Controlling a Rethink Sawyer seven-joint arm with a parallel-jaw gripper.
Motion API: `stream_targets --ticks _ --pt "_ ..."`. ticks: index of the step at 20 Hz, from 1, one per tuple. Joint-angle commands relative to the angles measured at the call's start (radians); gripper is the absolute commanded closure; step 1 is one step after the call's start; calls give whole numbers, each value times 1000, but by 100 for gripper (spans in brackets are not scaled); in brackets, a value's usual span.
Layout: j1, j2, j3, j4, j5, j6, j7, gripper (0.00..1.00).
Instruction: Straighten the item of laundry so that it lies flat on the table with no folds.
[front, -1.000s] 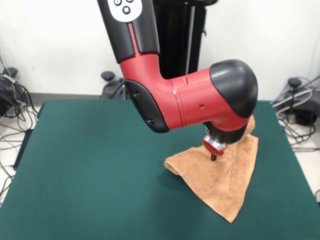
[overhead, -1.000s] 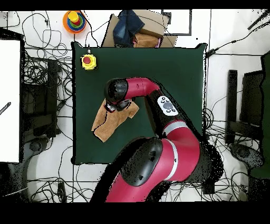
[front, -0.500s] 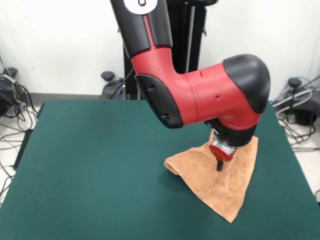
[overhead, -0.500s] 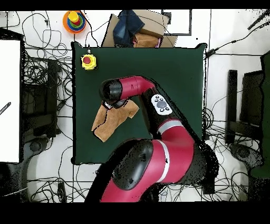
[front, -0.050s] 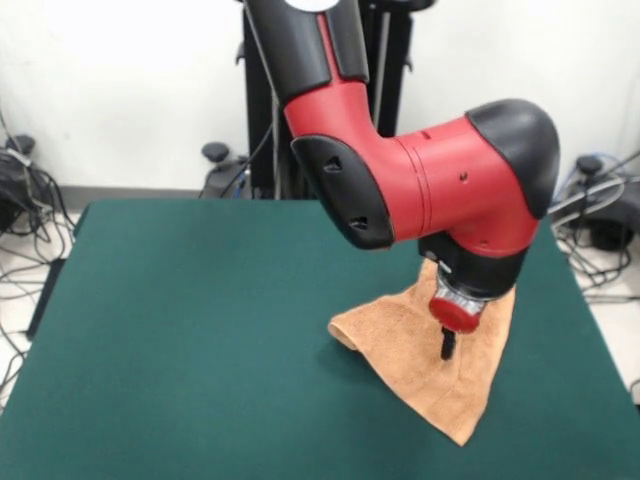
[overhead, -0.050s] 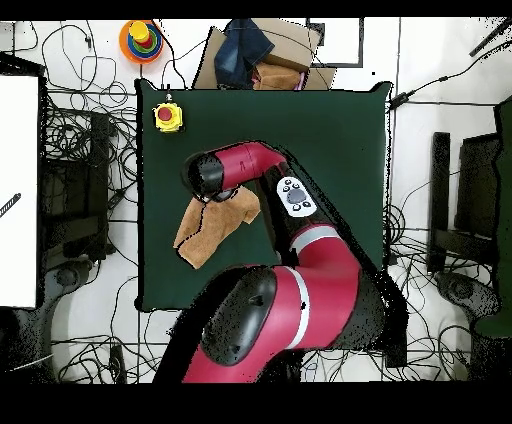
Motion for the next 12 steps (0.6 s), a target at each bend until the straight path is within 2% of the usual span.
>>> stream_targets --ticks 1,5,12 --pt "11 15 -58 -10 -79 -35 -10 0" --pt "21 -6 -83 2 -81 -5 6 0" --pt "19 65 -80 -47 -75 8 -36 0"
